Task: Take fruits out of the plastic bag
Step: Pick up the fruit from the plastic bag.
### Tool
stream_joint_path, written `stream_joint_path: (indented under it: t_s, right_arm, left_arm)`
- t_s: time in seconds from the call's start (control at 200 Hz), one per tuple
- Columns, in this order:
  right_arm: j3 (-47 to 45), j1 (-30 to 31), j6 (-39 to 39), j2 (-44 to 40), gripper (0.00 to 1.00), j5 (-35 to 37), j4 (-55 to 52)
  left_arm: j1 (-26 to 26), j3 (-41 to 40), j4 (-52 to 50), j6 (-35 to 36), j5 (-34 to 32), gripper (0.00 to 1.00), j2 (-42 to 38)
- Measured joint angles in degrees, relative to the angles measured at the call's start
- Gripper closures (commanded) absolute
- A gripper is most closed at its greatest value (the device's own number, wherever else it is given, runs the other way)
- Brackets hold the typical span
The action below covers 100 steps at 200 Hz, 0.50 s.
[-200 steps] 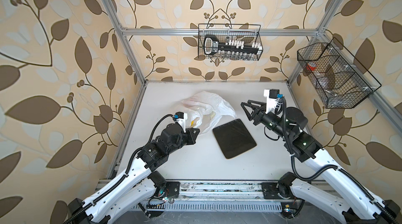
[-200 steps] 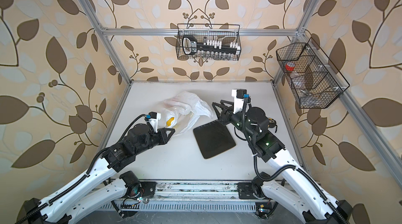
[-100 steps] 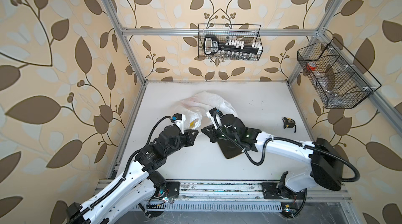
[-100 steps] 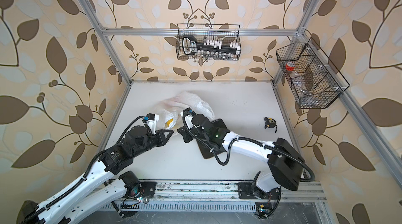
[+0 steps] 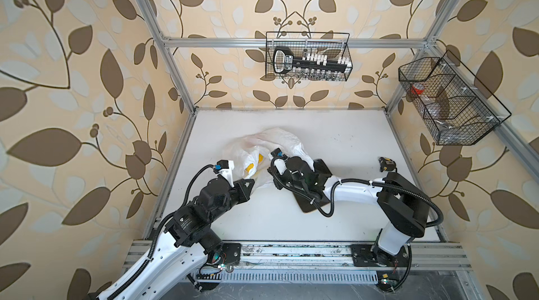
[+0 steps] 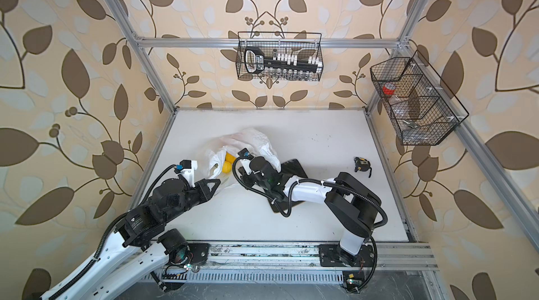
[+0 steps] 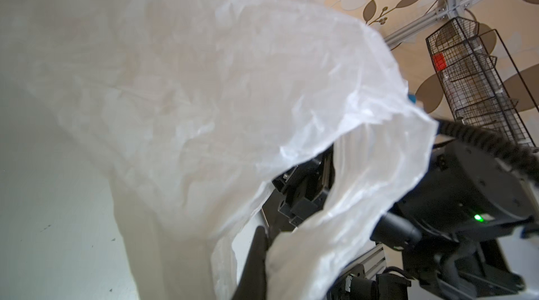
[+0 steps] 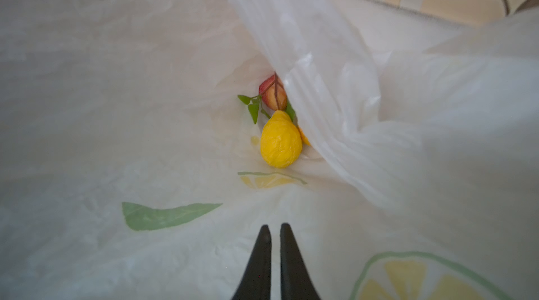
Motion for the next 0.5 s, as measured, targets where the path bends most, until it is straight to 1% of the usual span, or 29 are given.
stream_joint_path:
  t_s: [0.095,0.14,0.27,0.375,0.44,0.5]
  right_arm:
    - [-4.9,1.3,-9.7,-0.1,0.90,2.9,4.1]
    - [-5.8,2.2,-14.8,0.2,0.93,4.1,4.4]
    - [-4.2,4.3,-27.3,3.2,0.94,7.8,6.4]
    - [-1.7,4.7,-34.9,6.6,0.93,10.7,7.3]
    - [-0.5,4.7,-38.3,8.2,0.89,12.5,7.8]
    - [0.5,4.7,-40.7,9.5,0.79,14.0,8.0]
  left_arm:
    - [0.0,-1.0,-0.6,-1.5,-0.7,1.00,-1.9]
    - [0.0,-1.5,-0.7,-1.9,-0.7,1.00,-2.4]
    - [0.0,-1.7,-1.9,-2.5,-0.7,1.00,-2.4]
    - [0.0,-1.5,-3.5,-2.4,-0.7,1.00,-2.4]
    - [0.0,-1.2,-4.3,-2.3,-0.7,1.00,-2.4]
    - [0.0,-1.0,-4.8,-2.1,-0.6,1.00,-2.4]
